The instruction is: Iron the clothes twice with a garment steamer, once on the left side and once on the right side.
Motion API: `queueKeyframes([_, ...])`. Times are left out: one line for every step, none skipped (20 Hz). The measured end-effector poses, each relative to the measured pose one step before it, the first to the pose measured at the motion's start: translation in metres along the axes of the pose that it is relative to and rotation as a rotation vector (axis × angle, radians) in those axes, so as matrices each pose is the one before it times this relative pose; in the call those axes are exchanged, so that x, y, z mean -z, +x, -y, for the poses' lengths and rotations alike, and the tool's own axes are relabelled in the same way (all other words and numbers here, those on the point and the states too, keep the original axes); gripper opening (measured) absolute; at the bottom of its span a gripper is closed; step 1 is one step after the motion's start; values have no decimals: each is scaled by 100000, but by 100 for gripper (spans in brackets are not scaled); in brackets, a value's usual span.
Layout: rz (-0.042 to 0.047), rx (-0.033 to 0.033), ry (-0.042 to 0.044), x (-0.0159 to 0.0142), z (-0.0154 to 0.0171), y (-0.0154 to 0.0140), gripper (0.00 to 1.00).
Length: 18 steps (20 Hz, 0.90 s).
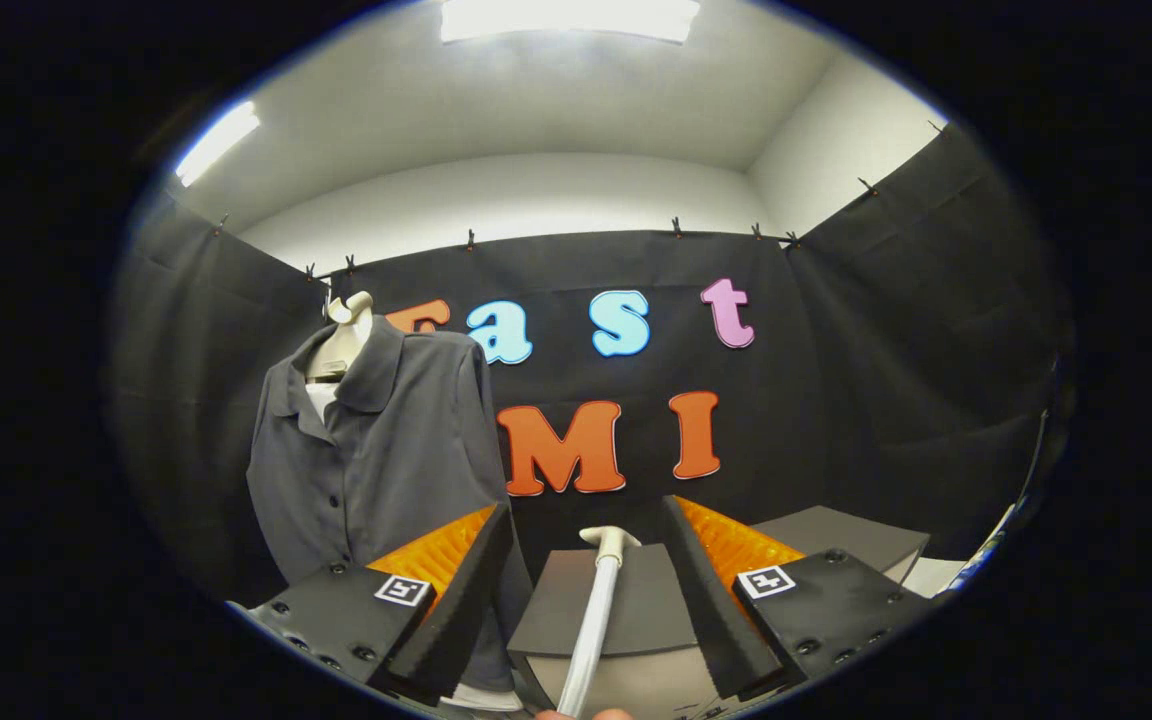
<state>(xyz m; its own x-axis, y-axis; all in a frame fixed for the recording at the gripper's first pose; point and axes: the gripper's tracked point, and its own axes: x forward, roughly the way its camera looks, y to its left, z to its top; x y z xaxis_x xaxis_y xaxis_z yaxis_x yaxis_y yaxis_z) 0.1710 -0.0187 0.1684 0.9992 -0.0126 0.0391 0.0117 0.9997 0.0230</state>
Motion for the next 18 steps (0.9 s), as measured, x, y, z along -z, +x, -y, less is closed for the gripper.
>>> queueKeyframes([1719,-917,199,-1266,-108,1628,96])
queueKeyframes([1808,-1540,-38,-987,14,1740,96])
queueKeyframes([948,-1789,-279,-419,-138,1703,96])
queueKeyframes([-206,-559,-1177,62,90,1743,96])
queueKeyframes([-2137,1189,-2312,516,515,1647,96])
queueKeyframes([-2647,517,-2397,646,448,1691,96])
queueKeyframes([-3452,-489,-1607,864,38,1635,96])
queueKeyframes([-3279,-1850,-1161,841,-501,1752,96])
queueKeyframes([-3648,-2333,-575,1166,-381,1823,96])
queueKeyframes([-4665,-728,634,1530,-53,1817,96])
queueKeyframes([-5894,-665,1519,1856,301,1654,97])
queueKeyframes([-6311,113,2249,1906,300,1717,97])
queueKeyframes([-6800,1861,2122,1766,971,1597,97])
queueKeyframes([-6064,2490,1646,1818,1070,1690,97])
queueKeyframes([-4674,1379,785,1735,868,1712,98])
queueKeyframes([-3843,1461,983,1259,742,1567,97])
queueKeyframes([-3730,124,1034,977,12,1807,97])
queueKeyframes([-3563,-313,1327,1105,-7,958,97])
